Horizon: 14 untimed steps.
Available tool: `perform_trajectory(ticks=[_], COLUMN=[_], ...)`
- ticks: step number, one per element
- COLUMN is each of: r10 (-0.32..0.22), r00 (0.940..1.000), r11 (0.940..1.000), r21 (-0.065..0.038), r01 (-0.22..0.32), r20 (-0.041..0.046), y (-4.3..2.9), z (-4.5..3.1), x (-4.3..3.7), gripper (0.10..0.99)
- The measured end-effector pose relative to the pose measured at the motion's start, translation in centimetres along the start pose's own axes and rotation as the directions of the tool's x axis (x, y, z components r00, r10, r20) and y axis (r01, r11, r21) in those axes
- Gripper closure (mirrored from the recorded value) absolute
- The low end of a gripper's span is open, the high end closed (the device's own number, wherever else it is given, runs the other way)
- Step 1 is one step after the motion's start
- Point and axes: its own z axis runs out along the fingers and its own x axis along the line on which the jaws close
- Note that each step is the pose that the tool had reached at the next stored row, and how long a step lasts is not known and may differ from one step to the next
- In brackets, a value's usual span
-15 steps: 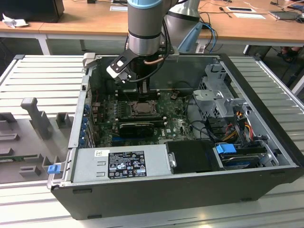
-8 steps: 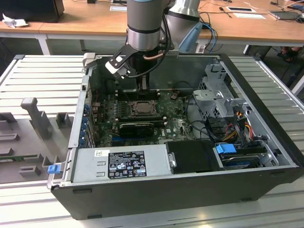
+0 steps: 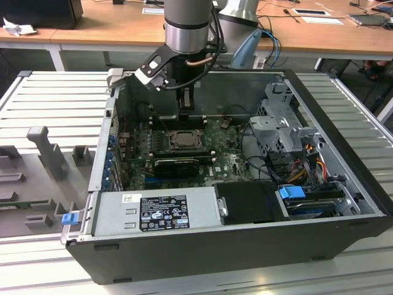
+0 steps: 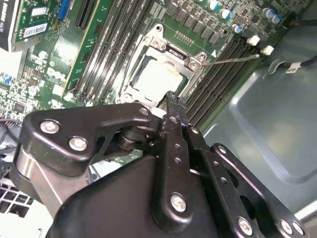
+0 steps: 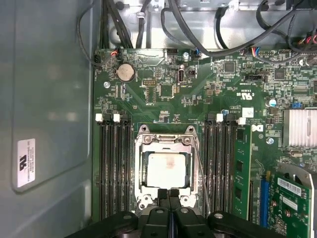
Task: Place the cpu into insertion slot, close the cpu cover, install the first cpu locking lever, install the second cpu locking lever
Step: 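Install the first cpu locking lever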
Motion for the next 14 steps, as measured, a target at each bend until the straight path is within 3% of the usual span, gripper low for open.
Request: perform_trajectory(ticks=[4,14], r10=[0.0,-0.048], r00=[1.0,0.9988], r11=[1.0,0.9988], r21=[0.0,0.003], r01=[0.0,0.048], r20=[0.0,-0.0005], y=[0.01,-0.19], z=[-1.09,-1.09], x=[0.06,0.06], gripper=[0.98,0.98])
